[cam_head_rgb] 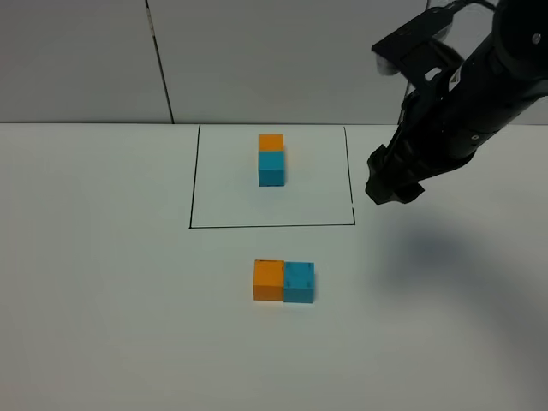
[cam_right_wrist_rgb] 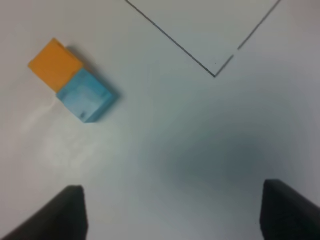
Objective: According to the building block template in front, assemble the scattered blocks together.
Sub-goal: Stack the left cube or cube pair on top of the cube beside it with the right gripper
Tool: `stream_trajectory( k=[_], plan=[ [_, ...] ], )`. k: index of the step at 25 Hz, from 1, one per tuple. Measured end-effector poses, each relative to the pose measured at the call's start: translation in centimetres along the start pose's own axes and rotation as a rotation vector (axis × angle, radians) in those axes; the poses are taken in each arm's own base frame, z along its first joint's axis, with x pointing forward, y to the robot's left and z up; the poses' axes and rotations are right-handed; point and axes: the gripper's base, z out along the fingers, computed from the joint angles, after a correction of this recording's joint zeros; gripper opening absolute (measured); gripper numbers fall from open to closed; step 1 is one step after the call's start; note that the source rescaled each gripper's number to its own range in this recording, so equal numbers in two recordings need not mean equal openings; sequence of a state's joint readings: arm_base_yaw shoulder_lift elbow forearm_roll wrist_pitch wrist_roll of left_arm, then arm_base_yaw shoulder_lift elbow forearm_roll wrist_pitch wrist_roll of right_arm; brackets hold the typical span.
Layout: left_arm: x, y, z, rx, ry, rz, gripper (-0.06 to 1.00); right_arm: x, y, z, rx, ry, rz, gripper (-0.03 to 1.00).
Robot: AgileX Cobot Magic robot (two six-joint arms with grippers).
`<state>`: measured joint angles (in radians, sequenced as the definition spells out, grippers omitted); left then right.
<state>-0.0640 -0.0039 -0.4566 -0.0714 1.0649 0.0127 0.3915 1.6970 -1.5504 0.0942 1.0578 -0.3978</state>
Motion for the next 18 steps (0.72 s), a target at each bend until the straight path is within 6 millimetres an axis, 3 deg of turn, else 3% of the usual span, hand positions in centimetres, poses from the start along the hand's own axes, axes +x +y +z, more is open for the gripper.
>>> stream_trajectory(
  k=[7, 18],
  plan=[
    [0.0, 0.0, 0.0, 0.0, 0.0, 0.0, 0.84, -2.0, 2.8, 4.1, -0.036, -0.09, -0.267, 0.92],
    [0.0, 0.0, 0.0, 0.0, 0.0, 0.0, 0.84, -2.1, 6.4, 14.0, -0.142, 0.059, -0.542, 0.92]
  ],
)
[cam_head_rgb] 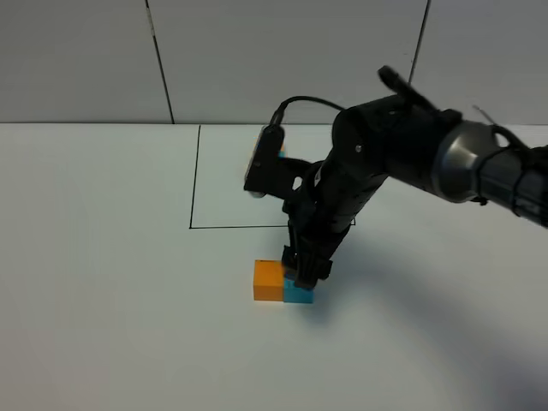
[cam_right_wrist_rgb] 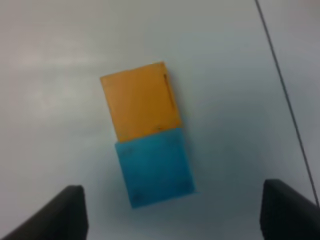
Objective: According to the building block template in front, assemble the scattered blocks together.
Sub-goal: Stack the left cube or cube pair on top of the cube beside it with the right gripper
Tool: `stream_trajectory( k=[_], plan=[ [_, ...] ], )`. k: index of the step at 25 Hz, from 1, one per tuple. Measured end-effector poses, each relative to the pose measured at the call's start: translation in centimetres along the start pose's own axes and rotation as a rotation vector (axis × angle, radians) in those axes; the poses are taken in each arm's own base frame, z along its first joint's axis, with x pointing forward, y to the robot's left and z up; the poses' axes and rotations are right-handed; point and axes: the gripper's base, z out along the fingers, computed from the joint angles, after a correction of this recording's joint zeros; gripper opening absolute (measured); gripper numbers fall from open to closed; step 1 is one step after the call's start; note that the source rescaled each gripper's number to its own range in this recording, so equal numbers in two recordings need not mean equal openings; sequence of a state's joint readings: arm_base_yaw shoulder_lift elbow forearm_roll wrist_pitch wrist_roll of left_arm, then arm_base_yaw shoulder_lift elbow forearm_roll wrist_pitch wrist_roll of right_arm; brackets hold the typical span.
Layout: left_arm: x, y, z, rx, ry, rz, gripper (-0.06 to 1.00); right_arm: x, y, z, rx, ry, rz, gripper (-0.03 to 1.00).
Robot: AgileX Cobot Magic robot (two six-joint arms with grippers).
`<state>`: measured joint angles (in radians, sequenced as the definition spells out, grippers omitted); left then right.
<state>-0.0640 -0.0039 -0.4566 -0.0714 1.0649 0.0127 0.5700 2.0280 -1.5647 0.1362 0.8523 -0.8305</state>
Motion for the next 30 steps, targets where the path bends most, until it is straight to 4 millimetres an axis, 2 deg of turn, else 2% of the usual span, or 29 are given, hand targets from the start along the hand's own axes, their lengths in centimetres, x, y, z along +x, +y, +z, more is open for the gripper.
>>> stream_trajectory(
  k=[6, 30],
  plan=[
    [0.0, 0.0, 0.0, 0.0, 0.0, 0.0, 0.84, -1.1, 0.8, 3.0, -0.032, 0.026, -0.094, 0.92],
    [0.0, 0.0, 0.0, 0.0, 0.0, 0.0, 0.84, -0.6, 0.6, 7.8, -0.02, 0.103, -0.167, 0.92]
  ],
)
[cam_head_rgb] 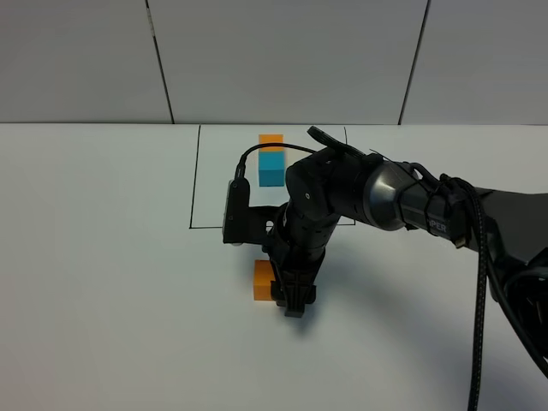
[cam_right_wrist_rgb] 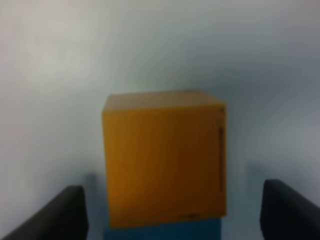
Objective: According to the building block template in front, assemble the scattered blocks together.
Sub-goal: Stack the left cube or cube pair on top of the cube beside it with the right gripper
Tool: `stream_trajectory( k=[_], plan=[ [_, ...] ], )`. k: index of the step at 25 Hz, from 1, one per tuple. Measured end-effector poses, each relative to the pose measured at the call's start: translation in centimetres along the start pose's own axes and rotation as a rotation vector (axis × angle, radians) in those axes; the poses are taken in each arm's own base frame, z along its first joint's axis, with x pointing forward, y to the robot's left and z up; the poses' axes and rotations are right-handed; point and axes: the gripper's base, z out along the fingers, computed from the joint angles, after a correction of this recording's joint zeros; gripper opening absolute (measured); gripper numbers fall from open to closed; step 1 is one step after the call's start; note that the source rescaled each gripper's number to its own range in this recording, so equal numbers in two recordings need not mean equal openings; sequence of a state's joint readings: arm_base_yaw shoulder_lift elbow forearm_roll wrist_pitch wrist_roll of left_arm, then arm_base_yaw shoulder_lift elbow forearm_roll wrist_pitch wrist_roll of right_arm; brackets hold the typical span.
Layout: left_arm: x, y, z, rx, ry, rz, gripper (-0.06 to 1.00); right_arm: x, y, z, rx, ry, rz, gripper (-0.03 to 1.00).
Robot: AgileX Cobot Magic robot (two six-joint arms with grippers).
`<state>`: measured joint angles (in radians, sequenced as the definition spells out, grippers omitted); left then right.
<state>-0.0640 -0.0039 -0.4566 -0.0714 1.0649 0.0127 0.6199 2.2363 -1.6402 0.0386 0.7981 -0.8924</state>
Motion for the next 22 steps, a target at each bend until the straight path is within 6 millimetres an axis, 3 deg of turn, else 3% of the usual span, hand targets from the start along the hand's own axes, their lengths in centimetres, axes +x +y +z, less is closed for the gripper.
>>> stream_trajectory(
  k=[9, 22],
  plan=[
    [0.0, 0.0, 0.0, 0.0, 0.0, 0.0, 0.84, 0.2, 0.1, 1.4, -0.008, 0.008, 0.0, 0.92],
    [0.0, 0.0, 0.0, 0.0, 0.0, 0.0, 0.84, -0.1, 0.1, 1.7, -0.022, -0.007, 0.022, 0.87]
  ],
)
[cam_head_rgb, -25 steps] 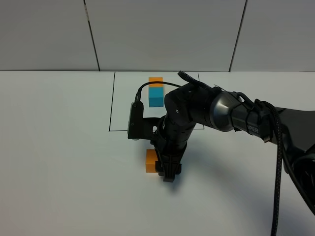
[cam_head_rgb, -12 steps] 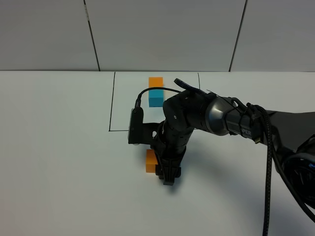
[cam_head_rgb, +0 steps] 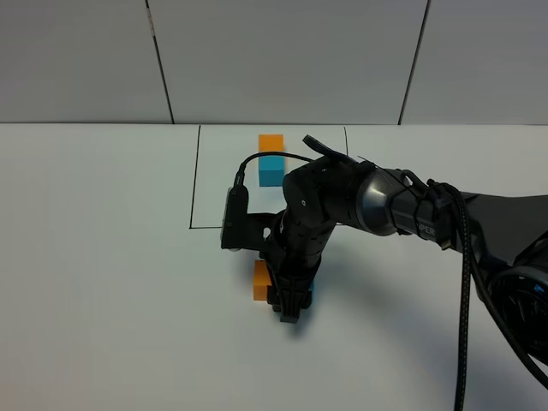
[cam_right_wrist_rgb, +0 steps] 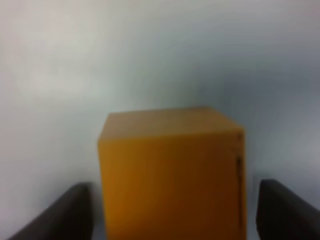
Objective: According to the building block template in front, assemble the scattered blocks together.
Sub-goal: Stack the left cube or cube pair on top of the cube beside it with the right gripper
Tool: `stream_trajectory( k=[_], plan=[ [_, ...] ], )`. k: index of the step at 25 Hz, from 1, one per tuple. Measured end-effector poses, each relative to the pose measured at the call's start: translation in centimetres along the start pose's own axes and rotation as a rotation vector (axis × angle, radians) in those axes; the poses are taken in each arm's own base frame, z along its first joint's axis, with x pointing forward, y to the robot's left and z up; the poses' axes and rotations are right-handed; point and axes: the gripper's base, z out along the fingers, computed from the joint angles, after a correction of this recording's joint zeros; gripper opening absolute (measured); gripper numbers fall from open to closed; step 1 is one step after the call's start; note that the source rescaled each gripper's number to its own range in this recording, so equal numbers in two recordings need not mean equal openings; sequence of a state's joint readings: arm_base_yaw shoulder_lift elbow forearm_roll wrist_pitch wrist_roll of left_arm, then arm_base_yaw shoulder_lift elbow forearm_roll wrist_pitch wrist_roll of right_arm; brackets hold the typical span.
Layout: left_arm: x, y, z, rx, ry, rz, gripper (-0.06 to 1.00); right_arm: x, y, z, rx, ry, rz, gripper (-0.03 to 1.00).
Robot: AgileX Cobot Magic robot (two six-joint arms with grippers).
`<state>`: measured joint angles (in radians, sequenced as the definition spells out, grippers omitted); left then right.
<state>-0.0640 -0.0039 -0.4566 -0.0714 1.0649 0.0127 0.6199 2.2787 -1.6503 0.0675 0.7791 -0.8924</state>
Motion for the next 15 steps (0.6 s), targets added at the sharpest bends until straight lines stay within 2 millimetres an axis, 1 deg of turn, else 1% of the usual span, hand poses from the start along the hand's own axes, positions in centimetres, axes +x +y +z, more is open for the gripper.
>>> stream_trajectory(
  k=[2, 4, 6, 8, 9, 15],
  plan=[
    [0.0, 0.0, 0.0, 0.0, 0.0, 0.0, 0.84, -0.04, 0.04, 0.04, -0.004, -0.004, 0.006, 0.82],
    [0.0, 0.0, 0.0, 0.0, 0.0, 0.0, 0.84, -0.09, 0.1, 0.08, -0.01, -0.01, 0.015, 0.74],
    [0.0, 0.0, 0.0, 0.0, 0.0, 0.0, 0.84, -0.14, 0.17, 0.08, -0.018, -0.015, 0.025, 0.64],
    [0.0, 0.0, 0.0, 0.0, 0.0, 0.0, 0.84, -0.16, 0.21, 0.16, -0.023, -0.018, 0.038, 0.5],
    [0.0, 0.0, 0.0, 0.0, 0.0, 0.0, 0.84, -0.16, 0.23, 0.16, -0.025, -0.019, 0.042, 0.44],
    [0.0, 0.0, 0.0, 0.0, 0.0, 0.0, 0.84, 0.0, 0.45, 0.15, -0.049, -0.001, 0.045, 0.44]
  ],
)
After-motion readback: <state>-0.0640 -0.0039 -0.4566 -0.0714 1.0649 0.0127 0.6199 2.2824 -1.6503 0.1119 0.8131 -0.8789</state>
